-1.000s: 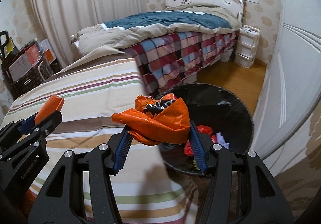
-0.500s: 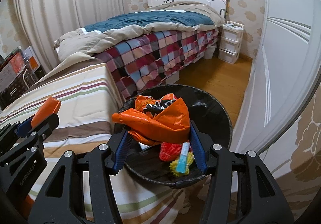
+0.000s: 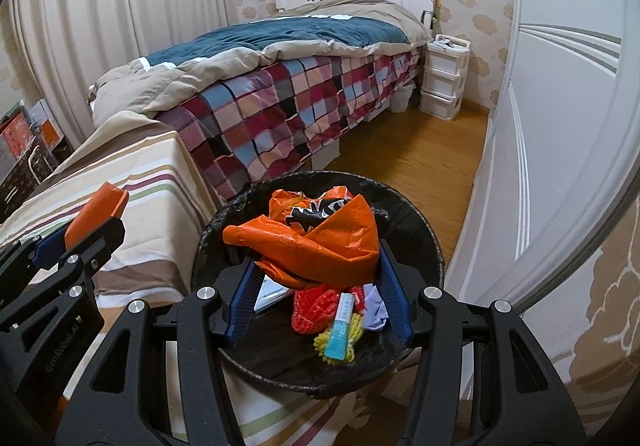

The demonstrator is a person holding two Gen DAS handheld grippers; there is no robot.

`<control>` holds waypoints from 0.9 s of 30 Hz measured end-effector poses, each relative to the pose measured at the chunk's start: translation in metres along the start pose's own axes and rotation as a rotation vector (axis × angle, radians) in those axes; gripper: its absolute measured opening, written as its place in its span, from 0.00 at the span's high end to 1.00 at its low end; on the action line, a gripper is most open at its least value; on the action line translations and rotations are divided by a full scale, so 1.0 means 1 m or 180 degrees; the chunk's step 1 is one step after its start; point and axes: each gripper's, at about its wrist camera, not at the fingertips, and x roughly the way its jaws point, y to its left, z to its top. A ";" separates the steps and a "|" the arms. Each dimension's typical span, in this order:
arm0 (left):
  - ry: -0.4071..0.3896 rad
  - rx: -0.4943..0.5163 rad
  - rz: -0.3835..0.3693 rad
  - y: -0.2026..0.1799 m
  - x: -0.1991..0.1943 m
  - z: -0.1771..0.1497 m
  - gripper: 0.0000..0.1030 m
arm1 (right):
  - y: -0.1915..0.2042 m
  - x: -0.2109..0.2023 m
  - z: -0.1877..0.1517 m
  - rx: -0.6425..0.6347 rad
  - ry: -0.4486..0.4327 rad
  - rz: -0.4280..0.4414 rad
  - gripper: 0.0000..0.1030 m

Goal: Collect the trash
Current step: 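Open both grippers to drop the orange bag and paper into the bin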

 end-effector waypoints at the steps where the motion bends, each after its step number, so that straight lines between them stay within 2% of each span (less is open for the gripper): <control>1: 0.0007 0.0000 0.0000 -0.001 0.001 0.000 0.63 | -0.001 0.001 0.001 0.0008 -0.0002 -0.0001 0.48; 27: 0.0162 0.0075 0.0010 -0.023 0.035 0.011 0.62 | -0.021 0.036 0.014 0.0141 0.0116 -0.0091 0.47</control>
